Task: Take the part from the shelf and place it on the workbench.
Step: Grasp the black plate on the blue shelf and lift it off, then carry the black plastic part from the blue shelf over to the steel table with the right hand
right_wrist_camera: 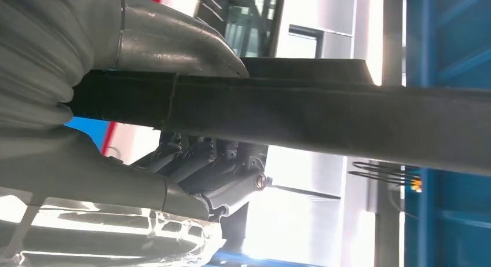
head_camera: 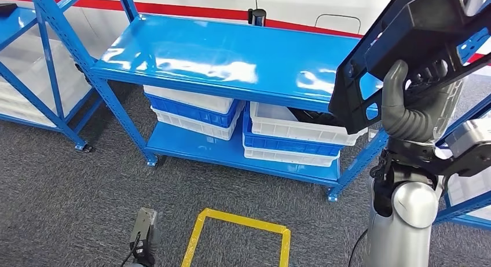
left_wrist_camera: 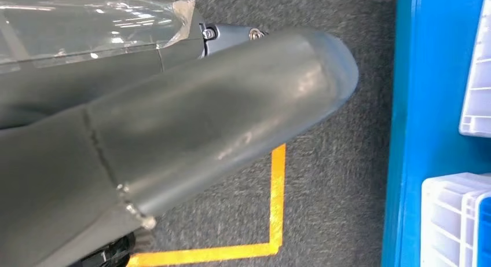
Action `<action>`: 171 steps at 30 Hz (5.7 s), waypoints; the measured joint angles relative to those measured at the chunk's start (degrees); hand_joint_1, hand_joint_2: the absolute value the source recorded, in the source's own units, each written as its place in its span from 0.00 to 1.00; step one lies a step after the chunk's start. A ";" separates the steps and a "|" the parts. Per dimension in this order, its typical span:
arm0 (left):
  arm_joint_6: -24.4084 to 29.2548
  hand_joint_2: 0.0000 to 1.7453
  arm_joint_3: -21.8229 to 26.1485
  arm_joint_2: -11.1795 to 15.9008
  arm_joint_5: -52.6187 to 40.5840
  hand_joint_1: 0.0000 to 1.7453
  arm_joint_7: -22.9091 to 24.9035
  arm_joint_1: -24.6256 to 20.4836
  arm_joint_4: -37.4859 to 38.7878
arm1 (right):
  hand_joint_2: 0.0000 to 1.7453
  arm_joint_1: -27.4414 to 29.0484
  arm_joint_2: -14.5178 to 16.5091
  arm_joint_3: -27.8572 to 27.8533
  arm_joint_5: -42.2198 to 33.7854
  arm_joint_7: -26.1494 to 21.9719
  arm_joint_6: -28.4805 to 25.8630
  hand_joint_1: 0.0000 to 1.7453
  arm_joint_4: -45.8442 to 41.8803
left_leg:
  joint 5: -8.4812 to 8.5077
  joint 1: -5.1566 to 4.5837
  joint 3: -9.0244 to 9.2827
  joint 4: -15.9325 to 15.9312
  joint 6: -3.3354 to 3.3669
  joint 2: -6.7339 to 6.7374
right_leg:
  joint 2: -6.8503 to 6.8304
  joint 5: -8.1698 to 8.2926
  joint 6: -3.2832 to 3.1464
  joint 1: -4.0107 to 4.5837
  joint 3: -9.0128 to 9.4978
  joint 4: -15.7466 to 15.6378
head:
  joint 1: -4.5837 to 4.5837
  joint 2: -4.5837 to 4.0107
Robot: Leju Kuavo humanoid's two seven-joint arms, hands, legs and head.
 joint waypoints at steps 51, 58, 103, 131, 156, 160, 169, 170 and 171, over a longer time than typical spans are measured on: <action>-0.55 0.00 -4.12 0.60 1.09 0.00 -2.53 -0.31 0.20 | 1.00 -1.36 -5.02 -1.56 -6.25 -4.95 -4.25 1.00 9.92 | -4.64 1.02 4.89 1.02 -2.80 -0.88 | -0.10 6.61 -0.49 -0.38 3.99 -15.06 | -0.35 0.00; -0.40 0.00 -4.33 0.57 1.10 0.00 -2.54 -0.36 0.20 | 1.00 -1.48 -5.74 -1.50 -6.39 -5.13 -4.33 1.00 9.93 | -0.61 0.87 1.61 -0.39 0.18 -0.28 | 0.02 -1.85 -0.76 -0.10 -1.31 -1.97 | -0.04 0.00; 1.29 0.00 -7.29 2.07 3.54 0.00 -3.65 -0.06 0.18 | 1.00 -2.67 -4.37 -1.16 -7.95 -5.74 -4.78 1.00 15.56 | -5.65 1.39 -5.39 9.82 -3.73 -0.61 | -0.08 4.09 -2.72 -0.36 7.38 -15.85 | -0.45 0.01; 2.91 0.00 -9.17 0.50 7.21 0.00 -3.98 1.18 0.20 | 1.00 0.85 -2.19 -4.40 -11.02 -5.52 -4.38 1.00 20.99 | -0.69 1.18 -1.12 1.83 -3.13 -0.51 | 0.28 3.93 -1.29 -0.45 7.50 -15.63 | 0.11 0.01; 2.14 0.00 -10.23 1.05 8.21 0.00 -5.80 2.54 0.19 | 1.00 1.81 -2.33 -5.47 -11.58 -6.52 -4.03 1.00 22.71 | 0.32 0.98 0.62 -0.26 -1.74 -0.82 | 1.05 2.34 1.01 -0.26 7.36 -13.62 | 0.53 0.01; 2.03 0.00 -10.55 1.07 8.49 0.00 -5.66 2.44 0.17 | 1.00 3.05 -2.65 -6.15 -11.24 -6.52 -4.28 1.00 22.06 | 1.17 1.00 -0.33 0.16 -2.83 -1.45 | 0.73 2.92 -0.46 -0.11 7.84 -15.12 | 0.49 0.01; 2.45 0.00 -11.13 1.30 9.18 0.00 -5.64 2.59 0.17 | 1.00 3.98 -2.63 -6.78 -11.09 -6.40 -4.27 1.00 21.40 | -5.07 1.18 -3.38 11.88 -3.08 -0.20 | -1.86 4.10 -2.32 0.51 6.86 -15.15 | 0.12 0.01; 2.53 0.00 -11.14 1.38 9.24 0.00 -5.69 2.53 0.17 | 1.00 3.95 -2.62 -6.80 -11.07 -6.40 -4.26 1.00 21.34 | -3.81 0.92 -0.87 7.77 -2.51 0.70 | -2.21 4.11 -2.30 0.65 6.91 -15.15 | 0.15 0.01; 2.61 0.00 -11.17 1.45 9.27 0.00 -5.76 2.42 0.16 | 1.00 3.90 -2.62 -6.84 -11.05 -6.40 -4.22 1.00 21.26 | -2.92 0.58 1.18 4.26 -2.00 1.58 | -2.59 4.12 -2.25 0.89 6.90 -15.11 | 0.17 0.01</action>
